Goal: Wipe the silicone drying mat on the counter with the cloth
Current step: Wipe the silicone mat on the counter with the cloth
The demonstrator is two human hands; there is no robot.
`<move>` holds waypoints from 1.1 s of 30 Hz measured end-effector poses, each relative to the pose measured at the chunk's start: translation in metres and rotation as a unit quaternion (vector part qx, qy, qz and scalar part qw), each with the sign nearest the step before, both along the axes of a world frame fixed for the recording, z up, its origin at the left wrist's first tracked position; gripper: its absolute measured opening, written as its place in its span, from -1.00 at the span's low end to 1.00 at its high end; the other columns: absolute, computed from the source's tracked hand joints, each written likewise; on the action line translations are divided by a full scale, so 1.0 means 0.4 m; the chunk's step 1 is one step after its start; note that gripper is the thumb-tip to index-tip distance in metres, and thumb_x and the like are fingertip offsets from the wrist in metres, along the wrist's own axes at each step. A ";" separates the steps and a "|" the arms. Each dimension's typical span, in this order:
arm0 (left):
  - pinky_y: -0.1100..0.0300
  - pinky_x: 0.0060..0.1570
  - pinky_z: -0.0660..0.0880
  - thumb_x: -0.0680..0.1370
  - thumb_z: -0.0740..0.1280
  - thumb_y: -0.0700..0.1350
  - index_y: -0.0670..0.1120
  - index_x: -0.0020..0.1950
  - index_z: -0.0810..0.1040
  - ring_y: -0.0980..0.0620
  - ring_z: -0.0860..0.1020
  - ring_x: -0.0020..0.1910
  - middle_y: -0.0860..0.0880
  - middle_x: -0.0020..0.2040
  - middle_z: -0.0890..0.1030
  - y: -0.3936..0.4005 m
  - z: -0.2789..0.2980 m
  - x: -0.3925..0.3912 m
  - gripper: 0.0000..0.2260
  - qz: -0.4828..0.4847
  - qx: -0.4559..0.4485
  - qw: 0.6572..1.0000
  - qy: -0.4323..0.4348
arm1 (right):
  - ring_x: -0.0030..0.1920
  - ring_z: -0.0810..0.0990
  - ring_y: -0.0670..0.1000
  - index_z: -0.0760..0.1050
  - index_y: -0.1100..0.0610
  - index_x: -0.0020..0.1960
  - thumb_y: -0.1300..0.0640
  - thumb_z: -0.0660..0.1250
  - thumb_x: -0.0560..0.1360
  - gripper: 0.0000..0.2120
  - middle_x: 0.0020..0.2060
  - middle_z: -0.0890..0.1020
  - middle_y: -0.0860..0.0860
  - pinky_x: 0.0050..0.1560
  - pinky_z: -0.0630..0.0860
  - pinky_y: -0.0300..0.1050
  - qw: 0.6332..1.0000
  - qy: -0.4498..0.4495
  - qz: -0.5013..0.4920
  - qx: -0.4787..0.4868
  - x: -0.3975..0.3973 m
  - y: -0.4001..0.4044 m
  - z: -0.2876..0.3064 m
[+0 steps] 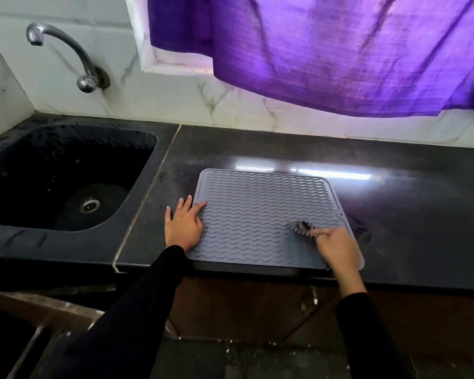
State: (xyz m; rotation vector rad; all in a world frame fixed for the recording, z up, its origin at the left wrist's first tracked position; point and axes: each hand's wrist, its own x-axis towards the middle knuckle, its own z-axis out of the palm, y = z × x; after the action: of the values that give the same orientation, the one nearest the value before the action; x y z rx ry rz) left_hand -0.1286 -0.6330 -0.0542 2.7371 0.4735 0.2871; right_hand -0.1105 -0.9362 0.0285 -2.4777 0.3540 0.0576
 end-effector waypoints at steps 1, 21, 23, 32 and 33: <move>-0.11 0.46 -0.12 0.59 0.06 -0.11 0.14 0.43 0.26 -0.02 0.07 0.51 -0.03 0.51 0.19 -0.001 0.001 -0.001 -0.59 -0.001 0.001 1.000 0.001 | -0.03 0.58 0.24 0.62 0.10 -0.13 0.14 0.17 0.40 -0.76 -0.12 0.62 0.17 -0.10 0.47 -0.04 0.997 0.000 -0.020 0.080 0.005 0.004 0.021; -0.08 0.46 -0.14 0.58 0.07 -0.13 0.16 0.44 0.24 0.00 0.06 0.51 -0.02 0.52 0.17 0.009 0.005 -0.003 -0.56 -0.010 0.006 1.000 0.018 | 0.27 0.51 0.05 0.55 -0.10 0.19 0.43 0.35 0.24 -0.36 0.25 0.55 -0.09 0.34 0.33 -0.03 0.919 -0.196 0.295 -0.174 -0.010 0.077 -0.133; -0.09 0.46 -0.13 0.58 0.06 -0.14 0.15 0.44 0.24 -0.02 0.06 0.51 -0.03 0.52 0.17 0.007 0.006 -0.005 -0.56 -0.012 0.006 1.000 0.019 | 0.20 0.55 0.07 0.53 -0.14 0.20 0.33 0.30 0.37 -0.48 0.20 0.59 -0.04 0.19 0.46 -0.06 0.940 -0.152 0.236 -0.193 0.002 0.048 -0.097; -0.10 0.46 -0.13 0.59 0.06 -0.10 0.14 0.45 0.23 -0.02 0.06 0.51 -0.03 0.52 0.17 0.003 0.003 -0.002 -0.58 -0.006 0.015 1.000 0.017 | 0.17 0.50 0.28 0.46 0.25 0.18 0.19 0.21 0.50 -0.72 0.17 0.53 0.24 0.11 0.46 0.04 0.984 -0.015 0.030 -0.174 0.064 0.022 -0.008; -0.10 0.45 -0.13 0.59 0.06 -0.10 0.14 0.45 0.24 -0.02 0.06 0.51 -0.03 0.51 0.18 0.003 0.003 -0.001 -0.58 -0.005 0.014 1.000 0.016 | 0.21 0.47 0.26 0.42 0.26 0.22 0.20 0.18 0.52 -0.70 0.24 0.49 0.23 0.16 0.43 0.05 0.977 -0.005 0.061 -0.203 0.056 0.039 -0.036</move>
State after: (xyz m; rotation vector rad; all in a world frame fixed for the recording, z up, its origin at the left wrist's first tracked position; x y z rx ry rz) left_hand -0.1291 -0.6318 -0.0531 2.7749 0.4682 0.2485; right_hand -0.0883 -0.9207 0.0140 -2.9029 0.2246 0.0262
